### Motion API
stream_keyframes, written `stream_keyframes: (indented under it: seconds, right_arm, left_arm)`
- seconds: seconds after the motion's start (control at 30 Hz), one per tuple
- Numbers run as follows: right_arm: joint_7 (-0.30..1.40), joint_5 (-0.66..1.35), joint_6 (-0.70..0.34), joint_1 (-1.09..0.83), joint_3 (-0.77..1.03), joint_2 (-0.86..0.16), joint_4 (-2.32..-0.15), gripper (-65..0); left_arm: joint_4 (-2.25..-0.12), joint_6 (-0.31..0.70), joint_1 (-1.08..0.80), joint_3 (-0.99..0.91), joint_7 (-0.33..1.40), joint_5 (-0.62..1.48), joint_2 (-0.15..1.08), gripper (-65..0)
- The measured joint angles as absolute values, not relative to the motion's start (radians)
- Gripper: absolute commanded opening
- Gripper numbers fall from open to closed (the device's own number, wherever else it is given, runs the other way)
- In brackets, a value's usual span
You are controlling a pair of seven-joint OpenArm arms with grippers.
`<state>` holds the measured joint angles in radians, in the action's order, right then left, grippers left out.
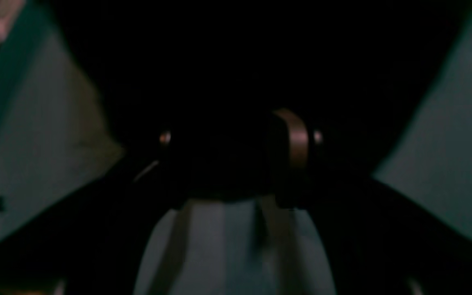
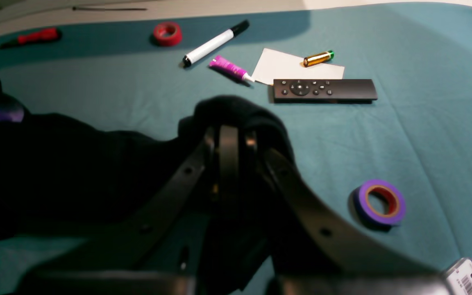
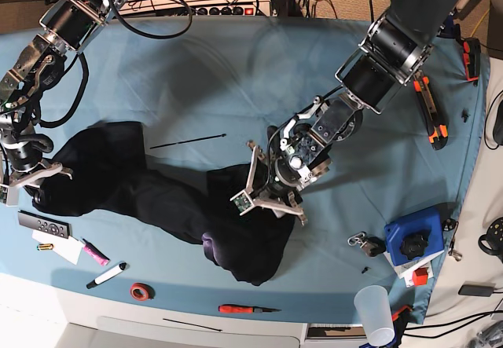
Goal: Layout the t-shirt on the table in an organized manner, then fold the t-shirt properly
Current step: 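Pull the grasped fabric away from the right gripper with the left gripper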
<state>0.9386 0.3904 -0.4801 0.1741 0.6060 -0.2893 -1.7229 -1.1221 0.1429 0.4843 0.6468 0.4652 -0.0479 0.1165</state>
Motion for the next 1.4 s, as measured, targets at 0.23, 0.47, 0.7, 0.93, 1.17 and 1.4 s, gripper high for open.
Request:
stream_keyframes:
  seconds: [0.23, 0.47, 0.7, 0.93, 1.17, 1.4]
  right_arm:
    - [0.938, 0.390, -0.480, 0.174, 0.606, -0.290, -1.723, -65.0]
    - [0.922, 0.391, -0.480, 0.174, 0.606, -0.290, -1.723, -65.0]
    - [0.904, 0.424, -0.479, 0.173, 0.606, -0.290, -1.723, -65.0]
    - [0.949, 0.651, -0.681, 0.174, 0.605, -0.290, -1.723, -65.0]
    - [1.023, 0.847, -0.696, 0.174, 0.605, -0.290, -1.723, -65.0]
    - [1.110, 1.031, -0.697, 0.173, 0.606, -0.290, -1.723, -65.0]
  left_arm:
    - [-1.112, 0.088, 0.485, 0.647, 0.467, -0.042, 0.117, -65.0]
    - [-1.164, -0.105, 0.482, 0.640, 0.605, -0.041, 0.117, -65.0]
    - [-1.418, -0.124, 0.419, 0.511, 0.765, -0.056, 0.115, -65.0]
    - [-1.795, -0.072, 0.241, 0.262, 0.826, 0.030, 0.113, -65.0]
    - [-1.998, 0.002, 0.055, 0.036, 0.839, 0.146, 0.125, -65.0]
    - [-2.212, 0.056, -0.118, -0.147, 0.836, 0.241, 0.156, -65.0]
